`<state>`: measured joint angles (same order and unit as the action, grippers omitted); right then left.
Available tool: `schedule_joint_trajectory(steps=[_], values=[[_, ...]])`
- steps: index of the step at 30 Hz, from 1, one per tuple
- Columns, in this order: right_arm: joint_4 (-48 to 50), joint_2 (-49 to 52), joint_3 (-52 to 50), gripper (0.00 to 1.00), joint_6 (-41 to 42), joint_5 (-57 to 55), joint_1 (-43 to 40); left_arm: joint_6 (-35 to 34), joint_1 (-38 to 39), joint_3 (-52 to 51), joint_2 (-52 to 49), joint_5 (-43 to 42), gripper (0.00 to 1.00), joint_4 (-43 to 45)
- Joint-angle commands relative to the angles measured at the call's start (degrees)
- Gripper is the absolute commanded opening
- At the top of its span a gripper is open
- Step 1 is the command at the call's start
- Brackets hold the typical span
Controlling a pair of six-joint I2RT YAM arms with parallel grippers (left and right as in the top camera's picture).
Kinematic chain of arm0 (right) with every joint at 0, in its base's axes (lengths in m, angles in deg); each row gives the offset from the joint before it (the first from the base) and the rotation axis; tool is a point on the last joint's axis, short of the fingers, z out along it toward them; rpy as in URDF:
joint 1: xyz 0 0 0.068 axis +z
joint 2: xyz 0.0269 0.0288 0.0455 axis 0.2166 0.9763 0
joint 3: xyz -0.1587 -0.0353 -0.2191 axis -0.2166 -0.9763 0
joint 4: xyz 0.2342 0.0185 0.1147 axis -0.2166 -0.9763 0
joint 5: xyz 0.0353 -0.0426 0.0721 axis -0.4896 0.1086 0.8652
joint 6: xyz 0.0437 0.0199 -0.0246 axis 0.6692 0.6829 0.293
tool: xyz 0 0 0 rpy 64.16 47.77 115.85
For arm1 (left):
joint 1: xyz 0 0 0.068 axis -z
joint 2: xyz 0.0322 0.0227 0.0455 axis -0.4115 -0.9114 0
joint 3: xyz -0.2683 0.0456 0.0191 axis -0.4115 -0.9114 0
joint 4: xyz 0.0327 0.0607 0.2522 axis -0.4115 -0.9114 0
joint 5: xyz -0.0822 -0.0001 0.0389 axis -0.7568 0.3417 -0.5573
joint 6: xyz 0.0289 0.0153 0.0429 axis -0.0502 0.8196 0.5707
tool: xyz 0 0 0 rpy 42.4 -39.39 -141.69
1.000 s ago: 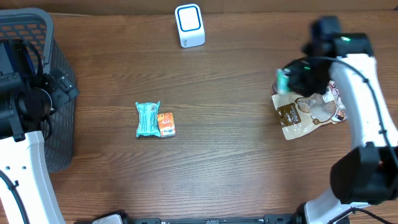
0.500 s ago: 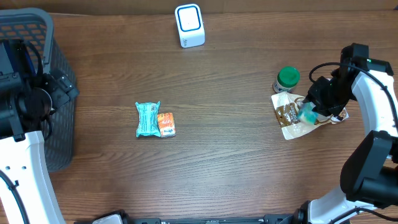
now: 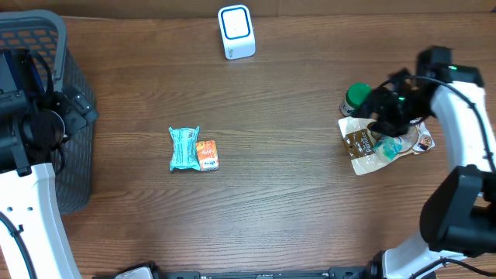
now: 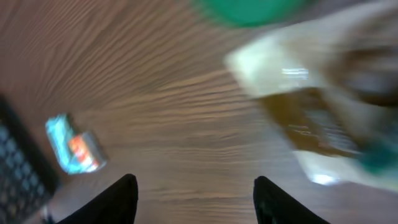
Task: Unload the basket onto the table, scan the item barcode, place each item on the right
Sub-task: 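Carry the tissue packet right and release it onto the pile, then move the right gripper to the orange packet and grasp it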
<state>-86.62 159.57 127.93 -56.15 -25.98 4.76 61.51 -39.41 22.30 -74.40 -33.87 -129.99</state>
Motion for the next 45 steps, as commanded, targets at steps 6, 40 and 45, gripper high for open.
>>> schedule_joint_trajectory(steps=[6,40,45], values=[[10.7,-0.5,-0.4,0.67,4.3,5.2,18.8,-0.2,-0.2,0.8,-0.2,0.8,0.99,0.1],[47.5,8.4,-13.6,0.53,44.5,-12.6,50.4,-0.2,-0.2,0.8,-0.2,0.8,1.00,0.1],[50.1,11.7,-13.6,0.52,44.5,-8.3,50.6,-0.2,-0.2,0.8,-0.2,0.8,0.99,0.1]])
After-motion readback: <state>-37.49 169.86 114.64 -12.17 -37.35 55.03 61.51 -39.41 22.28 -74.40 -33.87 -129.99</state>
